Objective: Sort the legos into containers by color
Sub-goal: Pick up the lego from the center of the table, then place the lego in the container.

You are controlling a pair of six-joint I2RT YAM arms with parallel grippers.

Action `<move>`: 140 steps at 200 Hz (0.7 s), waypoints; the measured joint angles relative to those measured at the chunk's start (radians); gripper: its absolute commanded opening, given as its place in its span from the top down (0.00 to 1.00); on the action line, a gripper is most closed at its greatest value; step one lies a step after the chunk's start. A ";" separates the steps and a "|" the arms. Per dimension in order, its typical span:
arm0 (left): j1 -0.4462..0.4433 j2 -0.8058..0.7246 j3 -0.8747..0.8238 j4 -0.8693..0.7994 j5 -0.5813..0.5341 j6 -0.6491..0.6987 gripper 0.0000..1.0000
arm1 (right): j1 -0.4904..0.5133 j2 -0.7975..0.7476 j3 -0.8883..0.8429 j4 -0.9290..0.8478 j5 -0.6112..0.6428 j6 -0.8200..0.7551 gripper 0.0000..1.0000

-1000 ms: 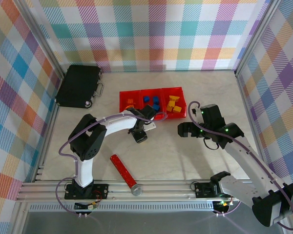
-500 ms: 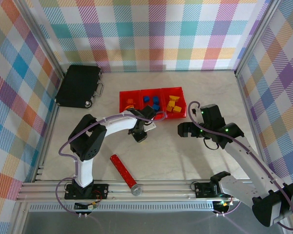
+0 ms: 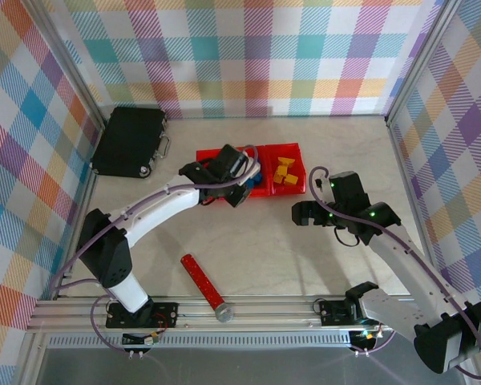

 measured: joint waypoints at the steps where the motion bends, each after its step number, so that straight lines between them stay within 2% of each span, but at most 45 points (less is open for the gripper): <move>1: 0.000 0.000 0.002 0.002 -0.001 -0.001 0.70 | 0.000 0.000 0.000 0.000 0.000 0.000 0.01; 30: 0.024 0.046 0.122 0.053 -0.051 -0.048 0.70 | 0.000 -0.004 0.000 0.000 0.000 0.000 0.01; 70: 0.031 0.223 0.299 0.107 -0.115 -0.097 0.70 | 0.000 -0.013 -0.001 0.000 0.000 0.000 0.01; 110: 0.037 0.365 0.350 0.126 -0.160 -0.147 0.70 | 0.000 -0.015 -0.001 0.000 0.000 0.000 0.01; 140: 0.048 0.418 0.352 0.127 -0.179 -0.173 0.66 | 0.000 -0.015 -0.001 0.001 0.000 0.000 0.01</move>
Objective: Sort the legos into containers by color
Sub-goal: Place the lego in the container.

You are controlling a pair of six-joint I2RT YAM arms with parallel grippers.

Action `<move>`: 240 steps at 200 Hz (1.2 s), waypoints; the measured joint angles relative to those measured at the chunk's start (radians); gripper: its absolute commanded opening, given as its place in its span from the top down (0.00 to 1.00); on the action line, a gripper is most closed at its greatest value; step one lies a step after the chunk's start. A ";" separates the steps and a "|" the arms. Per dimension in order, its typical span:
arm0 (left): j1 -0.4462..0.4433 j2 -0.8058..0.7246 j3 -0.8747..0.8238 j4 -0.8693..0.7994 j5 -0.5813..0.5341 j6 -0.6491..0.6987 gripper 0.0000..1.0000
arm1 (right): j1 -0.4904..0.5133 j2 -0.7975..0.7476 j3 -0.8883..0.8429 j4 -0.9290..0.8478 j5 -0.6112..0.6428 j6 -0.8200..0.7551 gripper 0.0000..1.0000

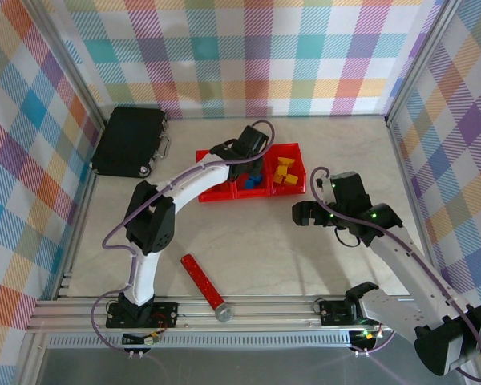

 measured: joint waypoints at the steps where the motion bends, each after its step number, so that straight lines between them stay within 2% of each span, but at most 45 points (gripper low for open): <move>1: 0.000 0.000 0.000 0.000 -0.001 -0.001 0.66 | 0.000 0.000 0.000 0.000 0.000 0.000 0.01; 39: 0.017 0.032 0.001 0.026 -0.003 -0.014 0.60 | 0.000 0.003 0.000 0.003 0.000 0.000 0.01; 98: 0.039 0.093 0.007 0.030 0.011 -0.026 0.57 | 0.000 0.007 0.000 0.003 0.000 0.000 0.01; 121: 0.041 0.101 0.007 0.041 0.034 -0.029 0.51 | 0.000 0.007 0.000 0.003 0.002 0.000 0.01; 142: 0.041 0.101 0.005 0.070 0.053 -0.032 0.39 | 0.000 0.007 0.000 0.003 0.005 0.000 0.01; 167: 0.041 0.085 -0.027 0.112 0.072 -0.042 0.30 | 0.000 0.007 0.000 0.002 0.010 0.000 0.01; 203: 0.040 -0.048 -0.130 0.149 0.098 -0.017 0.20 | 0.000 0.007 0.000 0.000 0.035 0.000 0.01; 205: 0.040 -0.056 -0.135 0.152 0.098 -0.018 0.16 | 0.000 0.007 0.000 -0.001 0.038 0.000 0.01; 208: 0.040 -0.074 -0.144 0.156 0.098 -0.016 0.04 | 0.000 0.007 0.000 -0.001 0.046 0.000 0.01; 211: 0.040 -0.092 -0.153 0.163 0.101 -0.010 0.00 | 0.000 0.007 0.000 -0.002 0.053 0.000 0.01; 240: 0.040 -0.342 -0.311 0.255 0.105 0.002 0.00 | -0.001 -0.006 -0.027 0.012 0.220 0.010 0.01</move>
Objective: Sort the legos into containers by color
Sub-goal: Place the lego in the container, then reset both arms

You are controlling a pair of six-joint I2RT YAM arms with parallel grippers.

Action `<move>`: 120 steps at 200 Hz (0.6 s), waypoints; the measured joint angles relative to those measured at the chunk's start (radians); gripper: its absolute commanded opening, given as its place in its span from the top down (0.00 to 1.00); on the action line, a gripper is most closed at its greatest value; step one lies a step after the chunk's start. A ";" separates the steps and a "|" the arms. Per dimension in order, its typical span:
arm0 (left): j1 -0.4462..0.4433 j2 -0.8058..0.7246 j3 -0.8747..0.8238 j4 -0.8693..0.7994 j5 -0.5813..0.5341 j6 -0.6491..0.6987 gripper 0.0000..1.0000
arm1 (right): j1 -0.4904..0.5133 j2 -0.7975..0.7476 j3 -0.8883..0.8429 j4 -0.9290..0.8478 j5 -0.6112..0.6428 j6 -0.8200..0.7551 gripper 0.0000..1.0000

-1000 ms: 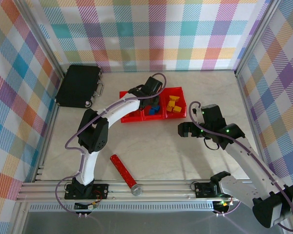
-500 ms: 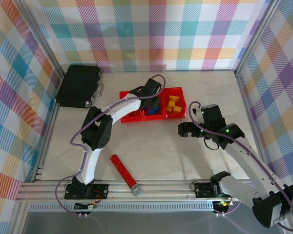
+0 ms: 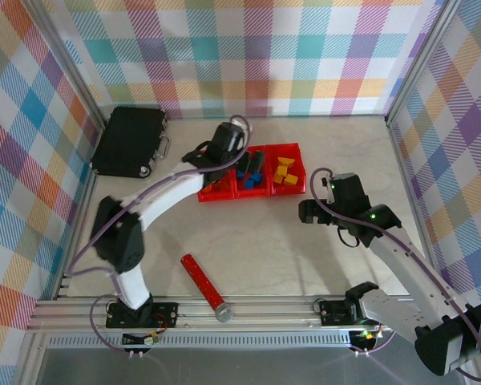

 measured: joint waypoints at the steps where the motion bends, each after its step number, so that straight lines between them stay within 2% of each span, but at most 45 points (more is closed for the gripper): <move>1: 0.000 -0.016 -0.010 0.005 0.000 0.000 0.01 | 0.000 -0.002 -0.003 0.000 0.012 0.002 0.01; 30: 0.001 -0.291 -0.227 0.100 -0.020 0.000 0.00 | -0.005 -0.068 -0.101 0.064 0.171 0.024 0.01; 61: 0.042 -0.552 -0.514 0.177 -0.056 -0.017 0.01 | -0.005 -0.271 -0.320 0.309 0.274 0.001 0.01; 93: 0.224 -0.754 -0.768 0.197 -0.056 -0.084 0.00 | -0.031 -0.451 -0.589 0.696 0.334 -0.089 0.01; 120: 0.414 -0.835 -0.891 0.193 -0.044 -0.149 0.01 | -0.140 -0.430 -0.644 0.826 0.335 -0.116 0.01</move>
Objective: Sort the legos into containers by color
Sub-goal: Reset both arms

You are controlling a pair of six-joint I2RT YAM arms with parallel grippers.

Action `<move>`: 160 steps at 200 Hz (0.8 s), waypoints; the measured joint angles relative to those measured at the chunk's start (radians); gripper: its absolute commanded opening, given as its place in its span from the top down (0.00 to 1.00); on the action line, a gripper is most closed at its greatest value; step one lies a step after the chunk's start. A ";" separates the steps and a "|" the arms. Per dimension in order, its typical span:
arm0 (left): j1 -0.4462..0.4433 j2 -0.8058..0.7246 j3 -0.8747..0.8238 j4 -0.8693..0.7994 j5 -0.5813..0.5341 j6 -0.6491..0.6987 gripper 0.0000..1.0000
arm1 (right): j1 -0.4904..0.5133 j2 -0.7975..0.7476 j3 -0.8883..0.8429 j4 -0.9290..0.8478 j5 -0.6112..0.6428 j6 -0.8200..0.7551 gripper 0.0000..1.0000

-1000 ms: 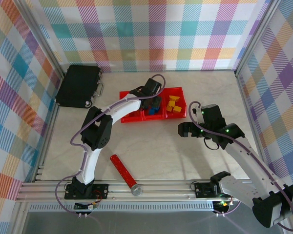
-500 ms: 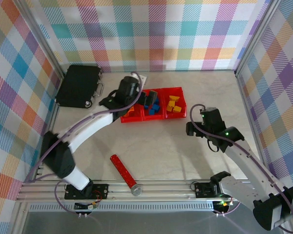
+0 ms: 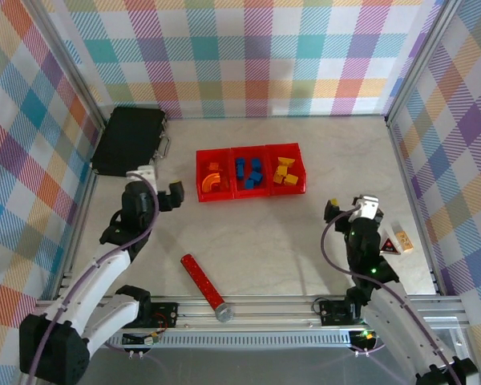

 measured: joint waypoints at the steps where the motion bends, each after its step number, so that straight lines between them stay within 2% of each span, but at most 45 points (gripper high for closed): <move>1: 0.005 -0.001 -0.003 0.000 0.000 -0.002 0.00 | -0.007 0.004 0.000 0.005 -0.002 -0.001 0.01; 25: 0.140 -0.019 -0.114 0.074 0.018 -0.077 0.01 | -0.106 0.122 0.021 0.058 -0.050 -0.006 0.01; 48: 0.198 0.005 -0.215 0.150 0.034 -0.126 0.01 | -0.134 0.298 0.061 0.109 -0.094 -0.031 0.01; 74: 0.208 0.062 -0.234 0.222 0.045 -0.129 0.01 | -0.141 0.507 0.088 0.222 -0.120 -0.061 0.01; 88: 0.215 0.088 -0.240 0.298 0.043 -0.124 0.00 | -0.141 0.623 0.090 0.308 -0.126 -0.076 0.01; 105: 0.225 0.140 -0.268 0.415 0.041 -0.109 0.00 | -0.149 0.739 0.126 0.322 -0.163 -0.087 0.01; 131: 0.232 0.293 -0.309 0.563 0.076 -0.074 0.01 | -0.154 0.853 0.189 0.407 -0.243 -0.134 0.01; 160: 0.233 0.415 -0.304 0.692 0.147 -0.024 0.00 | -0.189 0.970 0.178 0.627 -0.327 -0.156 0.01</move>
